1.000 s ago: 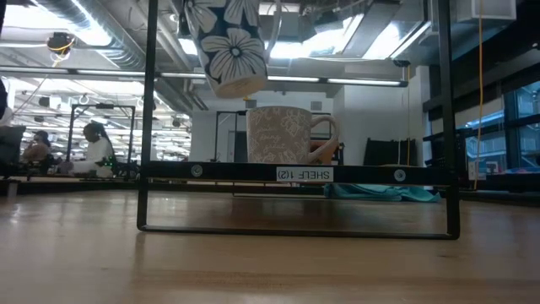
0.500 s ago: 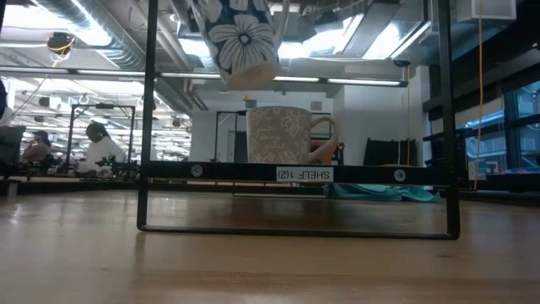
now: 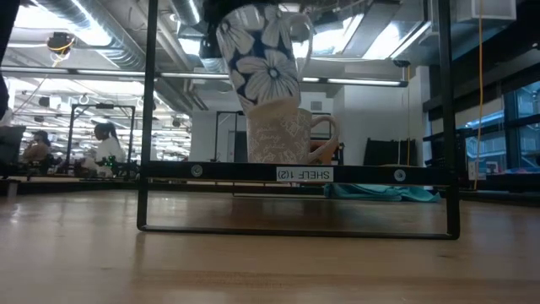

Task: Stack small to large cups/mugs on shelf
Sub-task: Put the blue mug on the shelf

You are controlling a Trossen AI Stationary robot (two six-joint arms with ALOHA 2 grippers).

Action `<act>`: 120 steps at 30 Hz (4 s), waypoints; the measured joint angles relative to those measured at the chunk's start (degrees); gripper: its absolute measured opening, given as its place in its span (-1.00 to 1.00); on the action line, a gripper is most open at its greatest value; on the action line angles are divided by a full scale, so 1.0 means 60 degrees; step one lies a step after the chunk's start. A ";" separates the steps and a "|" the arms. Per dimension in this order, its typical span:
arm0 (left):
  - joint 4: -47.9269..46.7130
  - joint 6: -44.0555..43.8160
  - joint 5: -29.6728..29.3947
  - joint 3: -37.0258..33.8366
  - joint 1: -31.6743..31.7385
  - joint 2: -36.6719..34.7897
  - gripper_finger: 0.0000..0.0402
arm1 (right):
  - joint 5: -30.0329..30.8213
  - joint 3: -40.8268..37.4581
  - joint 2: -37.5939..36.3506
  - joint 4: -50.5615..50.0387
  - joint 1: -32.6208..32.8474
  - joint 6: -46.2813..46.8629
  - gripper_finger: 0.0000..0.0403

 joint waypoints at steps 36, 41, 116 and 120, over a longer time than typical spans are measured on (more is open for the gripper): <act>0.0723 -0.0472 -0.0839 -0.0011 0.0106 0.0797 -0.93 | -0.0071 -0.1883 -0.1946 0.0871 0.0005 -0.0583 -0.12; 0.0740 -0.0472 -0.0771 -0.0011 -0.0006 0.0797 -0.93 | -0.0071 -0.1883 -0.1946 0.0871 0.0006 -0.0556 -0.12; 0.0592 -0.0770 -0.0851 -0.0015 -0.0222 0.1213 -0.93 | -0.1325 -0.1868 0.3733 0.1426 -0.1133 0.6547 -0.12; 0.0597 -0.0770 -0.0818 -0.0015 -0.0229 0.1213 -0.93 | -0.0984 -0.1868 0.3995 0.1882 -0.1137 0.6765 -0.12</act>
